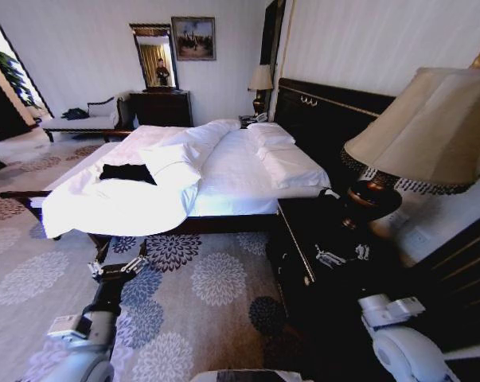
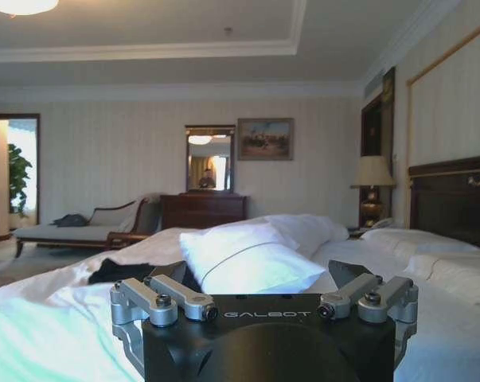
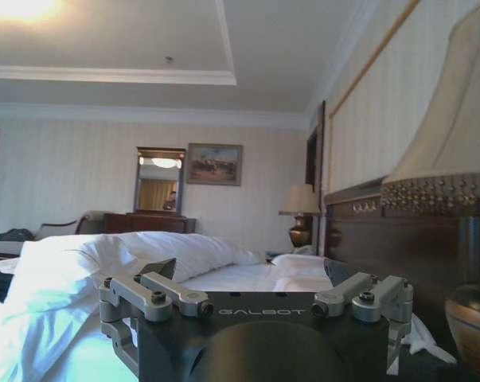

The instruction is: Fold the clothes on the bed.

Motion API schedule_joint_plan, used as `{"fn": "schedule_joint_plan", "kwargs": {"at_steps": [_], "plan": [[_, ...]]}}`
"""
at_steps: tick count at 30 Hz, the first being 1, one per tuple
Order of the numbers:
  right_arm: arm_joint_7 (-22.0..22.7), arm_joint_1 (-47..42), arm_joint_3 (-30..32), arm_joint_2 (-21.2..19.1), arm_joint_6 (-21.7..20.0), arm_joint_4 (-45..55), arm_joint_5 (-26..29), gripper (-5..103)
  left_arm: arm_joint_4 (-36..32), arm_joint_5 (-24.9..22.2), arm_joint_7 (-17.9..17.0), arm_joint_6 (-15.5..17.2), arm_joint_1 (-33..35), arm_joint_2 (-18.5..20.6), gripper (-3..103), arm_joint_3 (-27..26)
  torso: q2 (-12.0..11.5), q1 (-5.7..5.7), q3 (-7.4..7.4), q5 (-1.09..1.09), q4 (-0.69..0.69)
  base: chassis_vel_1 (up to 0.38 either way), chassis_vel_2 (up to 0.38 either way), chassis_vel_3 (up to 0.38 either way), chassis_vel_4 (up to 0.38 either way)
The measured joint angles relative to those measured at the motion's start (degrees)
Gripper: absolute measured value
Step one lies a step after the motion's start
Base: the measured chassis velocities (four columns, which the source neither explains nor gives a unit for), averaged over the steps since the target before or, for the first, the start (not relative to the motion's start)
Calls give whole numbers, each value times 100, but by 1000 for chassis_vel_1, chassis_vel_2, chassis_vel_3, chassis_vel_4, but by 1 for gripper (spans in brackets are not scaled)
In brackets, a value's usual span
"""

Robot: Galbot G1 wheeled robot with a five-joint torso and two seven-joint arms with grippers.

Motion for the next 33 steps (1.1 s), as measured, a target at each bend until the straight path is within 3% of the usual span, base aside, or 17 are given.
{"fn": "schedule_joint_plan", "kwargs": {"at_steps": [5,17,33], "plan": [[10,52,-22,-32,49,-36,50,100,101,289,-7,-143,13,-144,100,95,0,0,0,-1,0,0,0,0,0],[11,34,-11,-30,102,-34,91,100,124,445,-8,-231,-44,-324,100,191,1,-2,0,-1,-1,-53,53,54,-56],[54,46,82,73,173,-26,131,100,145,371,-7,-211,-94,-250,100,175,0,1,1,0,1,-279,278,274,-279]]}}
